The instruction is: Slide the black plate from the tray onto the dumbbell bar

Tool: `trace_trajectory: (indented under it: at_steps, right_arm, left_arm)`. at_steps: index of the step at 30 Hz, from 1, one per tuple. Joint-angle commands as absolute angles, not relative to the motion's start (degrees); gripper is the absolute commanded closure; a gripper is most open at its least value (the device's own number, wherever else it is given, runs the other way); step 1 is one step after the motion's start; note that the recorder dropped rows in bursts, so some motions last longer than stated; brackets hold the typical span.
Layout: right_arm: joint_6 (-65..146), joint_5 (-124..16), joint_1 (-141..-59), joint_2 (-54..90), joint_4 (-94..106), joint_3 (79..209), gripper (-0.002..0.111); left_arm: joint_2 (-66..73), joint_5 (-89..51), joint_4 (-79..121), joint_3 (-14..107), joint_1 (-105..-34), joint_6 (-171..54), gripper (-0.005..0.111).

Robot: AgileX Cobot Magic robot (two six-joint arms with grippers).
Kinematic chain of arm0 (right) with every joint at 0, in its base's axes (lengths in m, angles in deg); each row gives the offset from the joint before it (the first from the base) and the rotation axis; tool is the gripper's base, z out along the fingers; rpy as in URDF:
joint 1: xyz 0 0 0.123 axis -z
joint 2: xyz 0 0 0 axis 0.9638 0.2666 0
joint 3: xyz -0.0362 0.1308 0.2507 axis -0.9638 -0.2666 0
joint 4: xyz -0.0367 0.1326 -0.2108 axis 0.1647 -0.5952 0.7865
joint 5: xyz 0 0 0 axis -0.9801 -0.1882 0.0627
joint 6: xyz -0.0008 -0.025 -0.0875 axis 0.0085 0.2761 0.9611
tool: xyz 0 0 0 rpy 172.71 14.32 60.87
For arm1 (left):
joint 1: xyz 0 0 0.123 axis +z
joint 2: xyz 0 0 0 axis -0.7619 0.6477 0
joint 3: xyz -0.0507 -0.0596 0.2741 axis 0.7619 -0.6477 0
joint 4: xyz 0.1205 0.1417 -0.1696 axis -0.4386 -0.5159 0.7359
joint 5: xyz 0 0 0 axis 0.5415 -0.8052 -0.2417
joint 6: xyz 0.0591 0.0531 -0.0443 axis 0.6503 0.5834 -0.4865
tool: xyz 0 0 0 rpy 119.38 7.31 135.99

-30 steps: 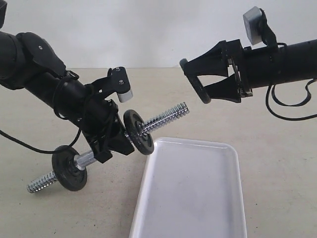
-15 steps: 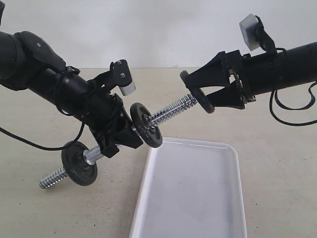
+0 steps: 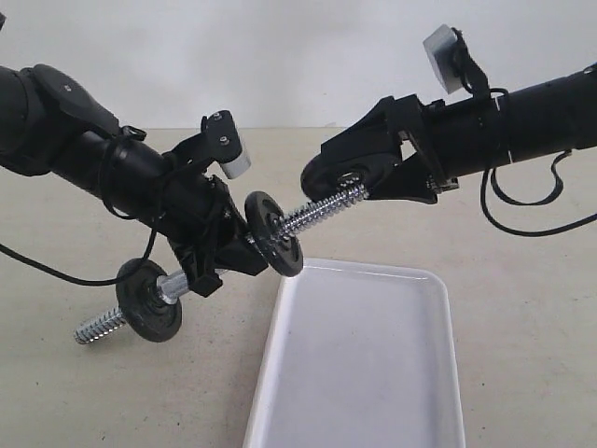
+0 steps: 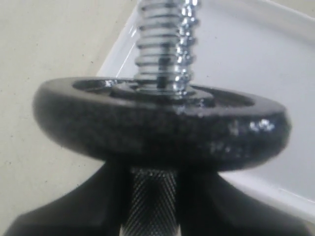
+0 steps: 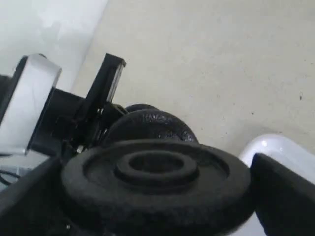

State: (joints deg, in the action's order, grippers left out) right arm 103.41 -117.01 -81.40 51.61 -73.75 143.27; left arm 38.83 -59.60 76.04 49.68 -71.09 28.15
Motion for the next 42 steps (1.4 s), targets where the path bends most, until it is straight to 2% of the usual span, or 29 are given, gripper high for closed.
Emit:
trace_trajectory:
  at_steps: [1, 27, 42]
  right_arm:
    - [103.12, -123.59, -82.99, 50.84, -75.16, 143.42, 0.108]
    - [104.68, -123.59, -82.99, 50.84, -78.99, 143.42, 0.108]
    - [105.06, -123.59, -75.05, 50.84, -81.88, 143.42, 0.108]
  left_arm:
    - [35.44, -59.33, 86.47, 52.05, -71.90, 28.19, 0.102]
    - [35.44, -60.69, 86.24, 52.05, -71.90, 27.97, 0.102]
    - [35.44, -61.08, 86.24, 52.05, -71.90, 27.97, 0.102]
